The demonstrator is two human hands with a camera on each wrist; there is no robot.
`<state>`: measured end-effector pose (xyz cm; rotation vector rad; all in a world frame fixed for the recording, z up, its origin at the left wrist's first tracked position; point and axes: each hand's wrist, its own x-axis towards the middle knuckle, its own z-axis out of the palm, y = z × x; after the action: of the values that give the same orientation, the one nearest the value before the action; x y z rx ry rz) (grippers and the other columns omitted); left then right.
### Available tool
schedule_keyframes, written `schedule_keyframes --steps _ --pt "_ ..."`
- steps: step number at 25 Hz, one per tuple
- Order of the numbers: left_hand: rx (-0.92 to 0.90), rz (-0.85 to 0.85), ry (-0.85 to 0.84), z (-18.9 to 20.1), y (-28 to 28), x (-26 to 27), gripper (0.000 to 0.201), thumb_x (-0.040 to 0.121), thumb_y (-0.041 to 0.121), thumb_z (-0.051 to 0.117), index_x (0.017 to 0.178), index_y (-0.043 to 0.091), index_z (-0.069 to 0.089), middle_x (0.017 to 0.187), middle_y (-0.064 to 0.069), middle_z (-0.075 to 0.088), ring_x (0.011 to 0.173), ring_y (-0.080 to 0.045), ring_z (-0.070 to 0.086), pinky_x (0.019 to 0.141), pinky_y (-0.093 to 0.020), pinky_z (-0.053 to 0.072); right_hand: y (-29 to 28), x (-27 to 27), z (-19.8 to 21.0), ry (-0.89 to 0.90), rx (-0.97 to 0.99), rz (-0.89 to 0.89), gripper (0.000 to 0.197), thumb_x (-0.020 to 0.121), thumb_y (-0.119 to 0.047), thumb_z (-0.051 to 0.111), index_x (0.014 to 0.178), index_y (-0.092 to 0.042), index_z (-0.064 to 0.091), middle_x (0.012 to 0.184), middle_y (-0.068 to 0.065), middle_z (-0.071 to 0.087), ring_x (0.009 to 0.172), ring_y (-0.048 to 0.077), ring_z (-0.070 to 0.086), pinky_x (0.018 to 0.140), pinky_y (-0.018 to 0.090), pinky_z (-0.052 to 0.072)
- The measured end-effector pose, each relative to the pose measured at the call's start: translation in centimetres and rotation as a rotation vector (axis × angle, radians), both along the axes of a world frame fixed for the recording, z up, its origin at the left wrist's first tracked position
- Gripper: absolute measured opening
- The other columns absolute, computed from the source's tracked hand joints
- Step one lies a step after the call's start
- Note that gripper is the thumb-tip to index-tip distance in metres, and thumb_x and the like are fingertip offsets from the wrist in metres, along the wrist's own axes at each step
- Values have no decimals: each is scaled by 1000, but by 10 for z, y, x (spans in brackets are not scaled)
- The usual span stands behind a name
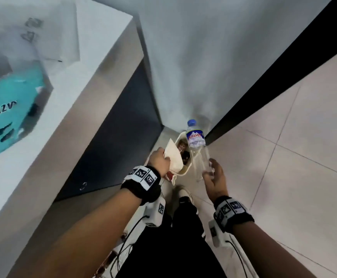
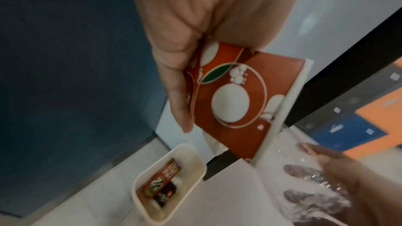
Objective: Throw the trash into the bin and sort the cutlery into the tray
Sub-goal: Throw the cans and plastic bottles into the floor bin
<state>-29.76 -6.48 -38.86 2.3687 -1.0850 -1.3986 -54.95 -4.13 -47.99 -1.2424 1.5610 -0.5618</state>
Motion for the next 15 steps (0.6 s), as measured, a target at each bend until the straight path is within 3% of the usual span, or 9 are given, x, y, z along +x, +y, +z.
schedule_keyframes --steps 2,5,7,9,11,13,15 --pt "88 -88 -39 -75 -20 1 36 89 17 49 122 12 60 117 -20 70 98 -40 69 79 -39 57 -2 18 -55 18 49 -21 61 94 -27 69 152 -23 49 144 16 52 98 30 68 84 40 59" --pt "220 -136 -49 -146 -42 -4 40 88 14 44 125 12 59 115 -22 67 91 -41 68 67 -41 57 -12 42 -118 47 80 -80 57 92 -35 72 146 -25 55 130 17 59 95 37 69 84 46 59" --pt "260 -161 -112 -211 -48 -4 40 87 17 48 125 15 62 118 -21 68 97 -41 69 73 -41 58 -17 53 -165 97 141 -80 53 89 -38 71 139 -27 58 121 19 62 96 41 67 88 48 56" --pt "290 -230 -168 -270 -52 -5 40 86 22 51 123 17 65 123 -17 70 108 -39 68 87 -36 57 -19 62 -208 113 214 -102 56 87 -41 70 139 -24 58 120 19 62 105 43 64 95 48 53" --pt "302 -278 -181 -321 -55 -9 43 87 22 51 128 19 63 125 -17 71 113 -38 68 92 -34 55 -20 68 -242 120 270 -137 59 87 -41 69 141 -21 57 123 19 59 108 43 63 98 47 52" --pt "312 -284 -176 -351 -60 -12 52 89 20 54 140 23 59 123 -19 72 111 -38 69 89 -35 56 -25 72 -261 116 302 -147 58 89 -42 69 142 -20 56 125 20 58 106 42 63 100 48 51" --pt "296 -223 -121 -373 -68 -13 54 89 27 62 142 19 60 129 -16 70 115 -34 69 93 -33 54 -37 74 -276 111 303 -161 62 90 -48 69 144 -20 56 126 21 58 110 42 63 103 48 50"
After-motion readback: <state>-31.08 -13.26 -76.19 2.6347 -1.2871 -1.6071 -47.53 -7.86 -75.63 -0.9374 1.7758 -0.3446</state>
